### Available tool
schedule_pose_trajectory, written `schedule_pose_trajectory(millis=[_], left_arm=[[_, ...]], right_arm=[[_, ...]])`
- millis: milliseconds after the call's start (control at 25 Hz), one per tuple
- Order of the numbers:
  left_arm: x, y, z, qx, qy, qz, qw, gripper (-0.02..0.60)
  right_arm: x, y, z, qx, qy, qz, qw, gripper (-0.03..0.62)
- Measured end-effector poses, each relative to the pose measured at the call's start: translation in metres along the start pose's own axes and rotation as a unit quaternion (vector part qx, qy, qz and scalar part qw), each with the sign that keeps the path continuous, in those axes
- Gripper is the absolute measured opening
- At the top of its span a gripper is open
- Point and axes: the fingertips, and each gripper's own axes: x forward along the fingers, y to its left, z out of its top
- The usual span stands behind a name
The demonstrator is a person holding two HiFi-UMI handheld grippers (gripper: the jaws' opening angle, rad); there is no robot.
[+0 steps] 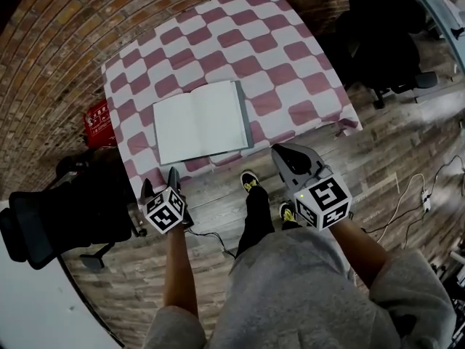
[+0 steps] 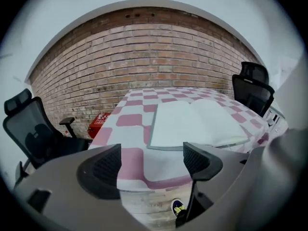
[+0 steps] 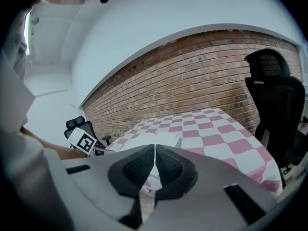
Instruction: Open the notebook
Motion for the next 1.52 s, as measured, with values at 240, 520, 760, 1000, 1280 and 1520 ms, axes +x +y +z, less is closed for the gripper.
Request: schedule_pose_trajectory(millis=[240,520,760,1000,1280,1520], left_arm=[[-0.033,-0.054,0.029,0.049,-0.05,-0.054,0.9961,0.388],[-0.113,-0.137,0.055,0.101,-0.126,-0.129,0.9783,0.387],[-0.188,-0.205,0.033,0.121,-0.148,-0.201,0.9607,0.379],[-0.281,-0.237,0.03,0.13,-0.217,-0.191,0.9484,0.186],[-0.346,-0.24,0.034,0.121,-0.247,-0.18,0.9444,0.011],[-0.366,-0.228,0.035,0.134,-0.253,-0.188,0.9396,0.011]], right_arm=[[-0.008,0.001,0.012,-0.007,-0.022,-0.006,1.0,0.028],[-0.055,0.003,0.025,-0.021,-0.048,-0.014,0.999,0.028],[-0.116,0.012,0.028,-0.032,-0.078,-0.014,0.996,0.028],[-0.186,0.029,0.023,-0.041,-0.1,0.001,0.994,0.028],[-0.234,0.047,0.032,-0.037,-0.12,-0.001,0.992,0.028],[-0.244,0.072,0.038,-0.038,-0.129,-0.019,0.991,0.028]])
